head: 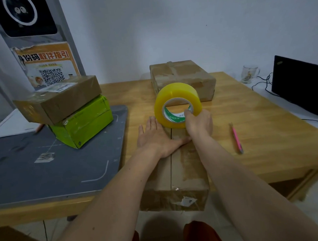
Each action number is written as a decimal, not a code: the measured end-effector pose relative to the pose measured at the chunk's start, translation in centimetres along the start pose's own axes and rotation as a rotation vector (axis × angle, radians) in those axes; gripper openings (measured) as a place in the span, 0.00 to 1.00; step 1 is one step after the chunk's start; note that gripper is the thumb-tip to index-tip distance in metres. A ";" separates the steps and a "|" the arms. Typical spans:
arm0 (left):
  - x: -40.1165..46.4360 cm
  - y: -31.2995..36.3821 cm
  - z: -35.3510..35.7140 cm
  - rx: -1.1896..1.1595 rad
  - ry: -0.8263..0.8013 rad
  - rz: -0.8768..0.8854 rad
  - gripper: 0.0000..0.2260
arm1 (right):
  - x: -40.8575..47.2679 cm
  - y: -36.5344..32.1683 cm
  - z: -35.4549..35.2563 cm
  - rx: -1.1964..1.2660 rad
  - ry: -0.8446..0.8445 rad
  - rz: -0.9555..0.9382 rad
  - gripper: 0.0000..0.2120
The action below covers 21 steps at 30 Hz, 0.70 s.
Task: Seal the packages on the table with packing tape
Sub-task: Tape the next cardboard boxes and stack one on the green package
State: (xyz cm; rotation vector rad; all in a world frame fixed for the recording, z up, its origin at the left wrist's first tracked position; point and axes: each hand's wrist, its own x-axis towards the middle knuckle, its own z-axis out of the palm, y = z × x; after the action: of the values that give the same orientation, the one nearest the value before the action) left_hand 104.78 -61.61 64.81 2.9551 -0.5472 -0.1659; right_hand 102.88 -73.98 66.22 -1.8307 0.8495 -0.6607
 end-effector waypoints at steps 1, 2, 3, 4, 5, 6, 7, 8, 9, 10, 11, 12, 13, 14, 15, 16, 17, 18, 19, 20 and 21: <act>0.0 0.0 0.1 -0.002 0.003 0.000 0.62 | 0.3 0.0 -0.5 0.030 -0.002 0.004 0.15; -0.1 -0.1 0.1 0.000 0.003 -0.002 0.61 | 0.6 0.1 -1.1 0.066 -0.002 0.009 0.13; -0.1 -0.2 0.0 0.006 0.002 -0.004 0.61 | 1.1 0.2 -1.9 0.105 0.000 0.013 0.10; -0.1 -0.2 0.0 0.011 -0.001 -0.007 0.61 | 1.6 0.4 -2.8 0.145 0.009 0.022 0.07; -0.1 -0.3 -0.1 0.012 -0.004 -0.009 0.61 | 2.1 0.6 -3.7 0.173 0.022 0.037 0.06; 0.0 -0.2 -0.1 0.008 -0.008 -0.008 0.61 | 2.6 0.9 -4.6 0.179 0.035 0.055 0.08; -0.1 -0.2 -0.2 0.005 -0.011 -0.004 0.60 | 3.1 1.3 -5.4 0.168 0.042 0.070 0.12; -0.2 -0.2 -0.2 0.005 -0.011 -0.002 0.60 | 3.5 1.6 -6.1 0.158 0.043 0.080 0.15; -0.3 -0.2 -0.3 0.006 -0.010 -0.002 0.60 | 3.9 2.0 -6.5 0.161 0.042 0.087 0.16; -0.3 -0.1 -0.3 0.005 -0.010 -0.003 0.60 | 4.2 2.3 -6.7 0.180 0.041 0.096 0.16; -0.3 -0.1 -0.3 0.000 -0.012 -0.001 0.60 | 4.3 2.5 -6.7 0.212 0.041 0.105 0.15; -0.4 -0.1 -0.4 -0.004 -0.013 0.002 0.59 | 4.3 2.7 -6.6 0.260 0.040 0.123 0.15; -0.4 -0.1 -0.4 -0.008 -0.010 0.004 0.59 | 4.2 2.9 -6.3 0.327 0.039 0.155 0.15; -0.5 -0.1 -0.4 -0.011 -0.004 0.006 0.58 | 4.0 3.0 -6.0 0.404 0.036 0.198 0.16; -0.5 -0.1 -0.3 -0.017 0.006 0.010 0.58 | 3.9 3.2 -5.7 0.468 0.032 0.246 0.18; -0.5 -0.2 -0.3 -0.025 0.015 0.018 0.57 | 3.7 3.3 -5.4 0.514 0.024 0.290 0.19; -0.5 -0.2 -0.2 -0.033 0.021 0.029 0.56 | 3.5 3.3 -5.1 0.574 -0.001 0.329 0.18; -0.5 -0.2 -0.2 -0.038 0.024 0.038 0.55 | 3.2 3.3 -4.8 0.668 -0.052 0.375 0.17; -0.5 -0.2 -0.2 -0.040 0.023 0.043 0.54 | 3.0 3.2 -4.3 0.784 -0.121 0.426 0.18; -0.5 -0.2 -0.2 -0.041 0.021 0.044 0.53 | 2.5 3.2 -3.9 0.880 -0.184 0.474 0.20; -0.4 -0.2 -0.2 -0.043 0.018 0.043 0.53 | 2.2 3.1 -3.4 0.946 -0.221 0.512 0.22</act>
State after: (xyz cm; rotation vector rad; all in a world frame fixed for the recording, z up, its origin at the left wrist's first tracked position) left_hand 104.50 -61.21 65.01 2.8982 -0.5972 -0.1445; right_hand 100.84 -78.41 64.79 -0.7703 0.6469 -0.4016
